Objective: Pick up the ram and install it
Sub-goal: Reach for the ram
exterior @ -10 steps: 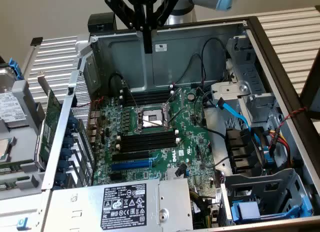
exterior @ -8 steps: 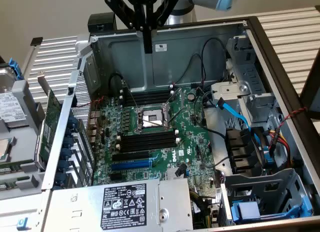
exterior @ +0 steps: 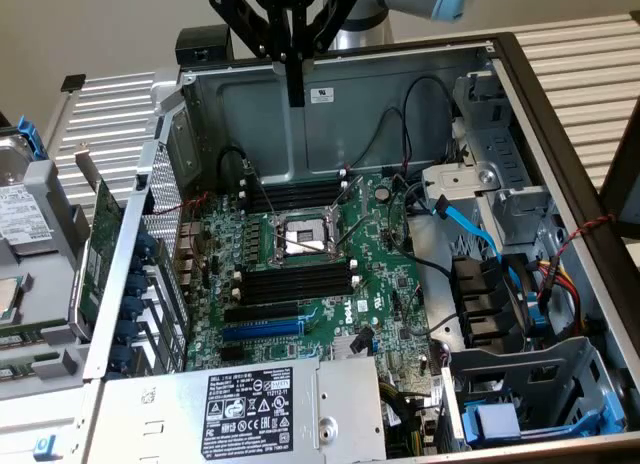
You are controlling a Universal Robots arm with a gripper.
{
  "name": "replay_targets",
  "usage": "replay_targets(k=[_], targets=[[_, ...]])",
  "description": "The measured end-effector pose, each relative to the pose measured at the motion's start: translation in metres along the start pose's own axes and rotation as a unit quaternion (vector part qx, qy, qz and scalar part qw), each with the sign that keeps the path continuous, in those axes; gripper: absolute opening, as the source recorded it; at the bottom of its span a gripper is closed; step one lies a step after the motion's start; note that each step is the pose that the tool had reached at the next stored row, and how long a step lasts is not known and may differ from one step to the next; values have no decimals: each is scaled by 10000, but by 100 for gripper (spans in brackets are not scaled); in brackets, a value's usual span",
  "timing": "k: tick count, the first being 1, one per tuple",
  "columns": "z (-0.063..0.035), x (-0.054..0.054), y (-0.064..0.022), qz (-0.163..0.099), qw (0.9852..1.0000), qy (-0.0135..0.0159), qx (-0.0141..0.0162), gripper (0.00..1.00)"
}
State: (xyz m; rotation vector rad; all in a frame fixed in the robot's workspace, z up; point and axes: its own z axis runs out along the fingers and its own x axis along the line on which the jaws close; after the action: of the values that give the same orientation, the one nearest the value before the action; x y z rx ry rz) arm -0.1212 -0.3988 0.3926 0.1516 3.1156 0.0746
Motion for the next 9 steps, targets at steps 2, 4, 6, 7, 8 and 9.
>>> replay_targets(k=[2,4,6,7,8,9], targets=[[0,0,0,2,10000,0,0,11],[-1,3,-1,2,10000,0,1,11],[-3,42,-5,2,10000,0,2,11],[-2,72,-8,2,10000,-2,0,11],[-3,105,-12,2,10000,-4,0,11],[-4,136,-16,2,10000,-6,0,11]])
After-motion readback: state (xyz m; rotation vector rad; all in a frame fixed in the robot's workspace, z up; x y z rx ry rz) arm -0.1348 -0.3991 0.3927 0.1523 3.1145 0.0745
